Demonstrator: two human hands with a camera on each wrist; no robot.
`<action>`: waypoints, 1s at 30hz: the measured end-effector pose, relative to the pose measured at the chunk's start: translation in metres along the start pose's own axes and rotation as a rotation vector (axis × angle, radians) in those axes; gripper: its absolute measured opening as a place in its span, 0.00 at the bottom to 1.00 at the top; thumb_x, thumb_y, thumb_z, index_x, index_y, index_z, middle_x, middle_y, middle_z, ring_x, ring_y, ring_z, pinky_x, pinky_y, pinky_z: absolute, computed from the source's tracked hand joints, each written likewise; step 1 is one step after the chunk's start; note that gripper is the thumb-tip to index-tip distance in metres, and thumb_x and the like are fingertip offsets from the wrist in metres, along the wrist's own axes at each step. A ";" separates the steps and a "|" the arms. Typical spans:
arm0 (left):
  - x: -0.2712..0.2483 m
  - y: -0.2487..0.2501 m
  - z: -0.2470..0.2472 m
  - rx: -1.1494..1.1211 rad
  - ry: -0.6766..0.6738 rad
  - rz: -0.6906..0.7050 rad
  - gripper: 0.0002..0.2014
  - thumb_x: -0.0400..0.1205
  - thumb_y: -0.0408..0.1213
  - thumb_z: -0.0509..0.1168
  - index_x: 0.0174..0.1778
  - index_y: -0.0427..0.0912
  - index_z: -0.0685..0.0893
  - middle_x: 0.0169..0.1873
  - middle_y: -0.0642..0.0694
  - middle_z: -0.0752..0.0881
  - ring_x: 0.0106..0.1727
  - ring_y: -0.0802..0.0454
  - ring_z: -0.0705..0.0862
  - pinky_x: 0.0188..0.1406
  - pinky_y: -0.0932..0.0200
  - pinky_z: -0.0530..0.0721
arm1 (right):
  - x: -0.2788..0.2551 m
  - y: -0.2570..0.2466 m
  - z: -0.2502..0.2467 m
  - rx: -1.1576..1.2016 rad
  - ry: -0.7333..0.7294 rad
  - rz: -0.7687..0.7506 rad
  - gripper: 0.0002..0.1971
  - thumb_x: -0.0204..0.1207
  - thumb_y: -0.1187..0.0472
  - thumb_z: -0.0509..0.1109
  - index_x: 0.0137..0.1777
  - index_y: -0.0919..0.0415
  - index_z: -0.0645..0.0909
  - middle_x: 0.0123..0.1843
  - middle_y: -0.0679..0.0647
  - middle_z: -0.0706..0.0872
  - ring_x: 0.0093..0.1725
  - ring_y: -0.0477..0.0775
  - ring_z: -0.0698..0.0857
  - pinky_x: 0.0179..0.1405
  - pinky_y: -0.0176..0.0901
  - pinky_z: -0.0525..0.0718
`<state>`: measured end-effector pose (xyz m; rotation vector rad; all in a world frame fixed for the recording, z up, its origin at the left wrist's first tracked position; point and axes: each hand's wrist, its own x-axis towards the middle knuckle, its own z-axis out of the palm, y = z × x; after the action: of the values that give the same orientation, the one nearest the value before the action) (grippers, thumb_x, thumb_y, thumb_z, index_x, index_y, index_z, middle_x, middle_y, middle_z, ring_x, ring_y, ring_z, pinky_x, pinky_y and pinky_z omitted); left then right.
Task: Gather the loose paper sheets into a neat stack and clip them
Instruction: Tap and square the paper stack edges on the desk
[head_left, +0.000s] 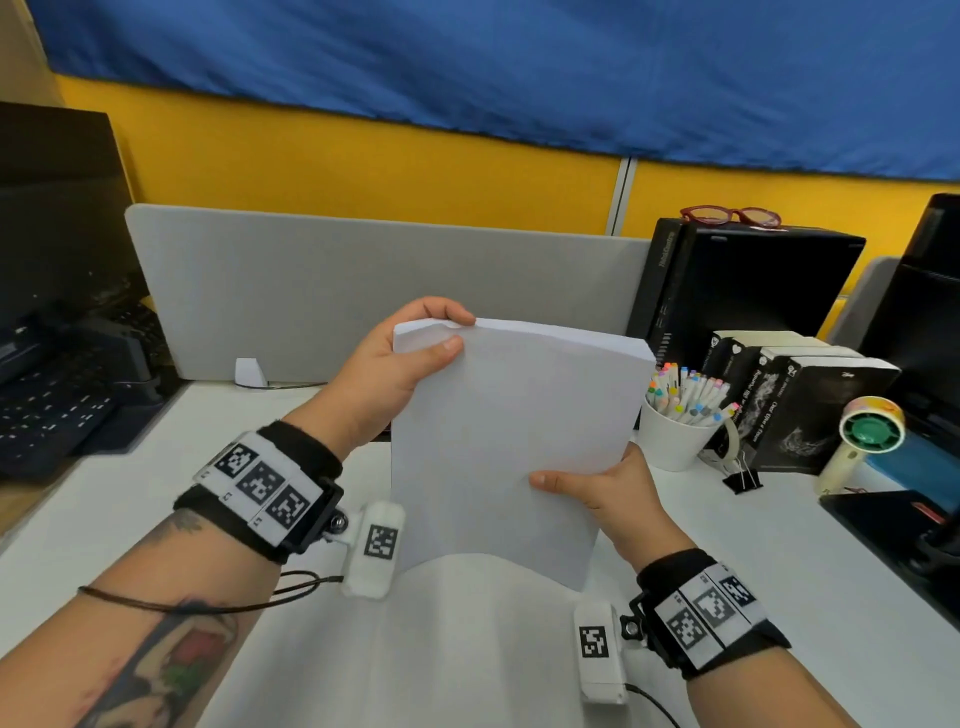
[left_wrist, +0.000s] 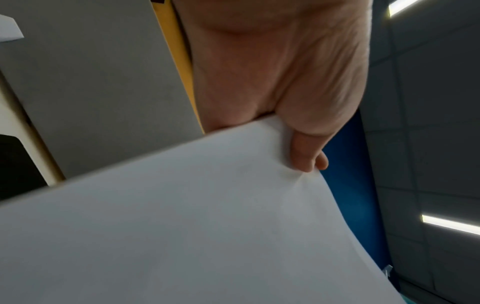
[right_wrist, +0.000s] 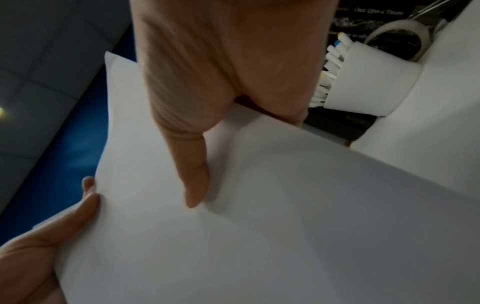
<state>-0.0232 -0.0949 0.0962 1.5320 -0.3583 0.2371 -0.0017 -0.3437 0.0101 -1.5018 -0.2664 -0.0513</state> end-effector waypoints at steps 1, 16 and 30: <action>0.000 -0.001 0.001 0.001 0.003 0.004 0.12 0.87 0.33 0.68 0.47 0.58 0.88 0.45 0.53 0.90 0.42 0.51 0.89 0.42 0.53 0.90 | 0.001 -0.006 0.000 0.003 -0.014 -0.012 0.22 0.59 0.75 0.85 0.53 0.62 0.87 0.52 0.58 0.94 0.53 0.61 0.92 0.55 0.59 0.91; -0.001 -0.003 0.000 -0.170 -0.065 -0.051 0.11 0.88 0.35 0.65 0.43 0.56 0.82 0.43 0.50 0.87 0.42 0.48 0.89 0.39 0.51 0.89 | 0.026 -0.071 -0.002 0.335 -0.304 -0.173 0.06 0.86 0.67 0.61 0.51 0.53 0.73 0.73 0.59 0.84 0.70 0.67 0.84 0.61 0.60 0.86; -0.005 -0.003 0.018 -0.013 0.114 0.042 0.12 0.90 0.38 0.65 0.42 0.58 0.84 0.42 0.60 0.86 0.42 0.57 0.87 0.36 0.56 0.87 | 0.015 -0.064 0.011 -0.039 0.068 -0.445 0.07 0.85 0.64 0.67 0.51 0.50 0.78 0.45 0.35 0.84 0.46 0.40 0.87 0.39 0.40 0.88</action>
<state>-0.0279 -0.1122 0.0917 1.4925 -0.3014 0.3526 -0.0013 -0.3360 0.0765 -1.4520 -0.5425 -0.4635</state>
